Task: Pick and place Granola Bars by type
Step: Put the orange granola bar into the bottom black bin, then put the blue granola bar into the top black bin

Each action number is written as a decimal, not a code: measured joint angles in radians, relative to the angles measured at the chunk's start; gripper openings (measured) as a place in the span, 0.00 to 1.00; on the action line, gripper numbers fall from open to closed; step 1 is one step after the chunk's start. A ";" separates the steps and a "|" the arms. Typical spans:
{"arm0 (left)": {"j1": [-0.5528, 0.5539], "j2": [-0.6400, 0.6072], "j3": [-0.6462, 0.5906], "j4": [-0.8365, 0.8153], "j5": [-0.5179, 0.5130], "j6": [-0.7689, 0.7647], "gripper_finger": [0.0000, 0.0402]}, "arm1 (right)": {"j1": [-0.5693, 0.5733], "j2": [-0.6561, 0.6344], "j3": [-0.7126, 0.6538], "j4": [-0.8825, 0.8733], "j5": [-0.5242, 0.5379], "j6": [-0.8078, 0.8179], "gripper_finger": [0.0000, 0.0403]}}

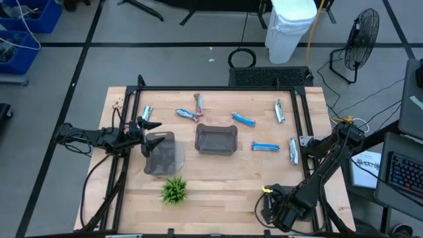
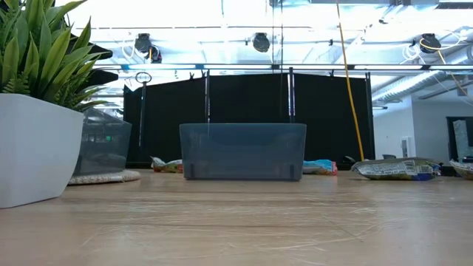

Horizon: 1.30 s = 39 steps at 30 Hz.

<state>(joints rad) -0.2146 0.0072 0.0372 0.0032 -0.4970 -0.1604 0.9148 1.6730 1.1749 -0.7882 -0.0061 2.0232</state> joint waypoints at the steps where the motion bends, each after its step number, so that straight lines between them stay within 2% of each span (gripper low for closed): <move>1: 0.000 0.000 0.000 0.000 0.000 0.000 0.90 | -0.004 0.005 -0.004 0.008 0.000 -0.007 0.00; 12: 0.000 0.000 0.000 0.000 0.000 0.000 0.90 | -0.032 0.012 -0.098 0.185 -0.002 -0.056 0.00; 21: 0.000 0.000 0.000 0.000 0.000 0.000 0.90 | -0.032 0.012 -0.103 0.228 0.006 -0.126 0.03; 25: 0.000 0.000 0.000 0.000 0.000 0.000 0.90 | -0.032 0.011 -0.103 0.224 0.007 -0.125 0.12; 33: 0.000 0.000 0.000 0.000 0.000 0.000 0.90 | -0.032 -0.022 -0.103 0.195 0.006 -0.122 0.39; 39: 0.000 0.000 0.000 0.000 0.000 0.000 0.90 | -0.032 -0.082 -0.103 0.185 0.006 -0.123 0.50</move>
<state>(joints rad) -0.2148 0.0074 0.0370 0.0032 -0.4971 -0.1600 0.8829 1.5914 1.0721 -0.6037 -0.0006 1.9004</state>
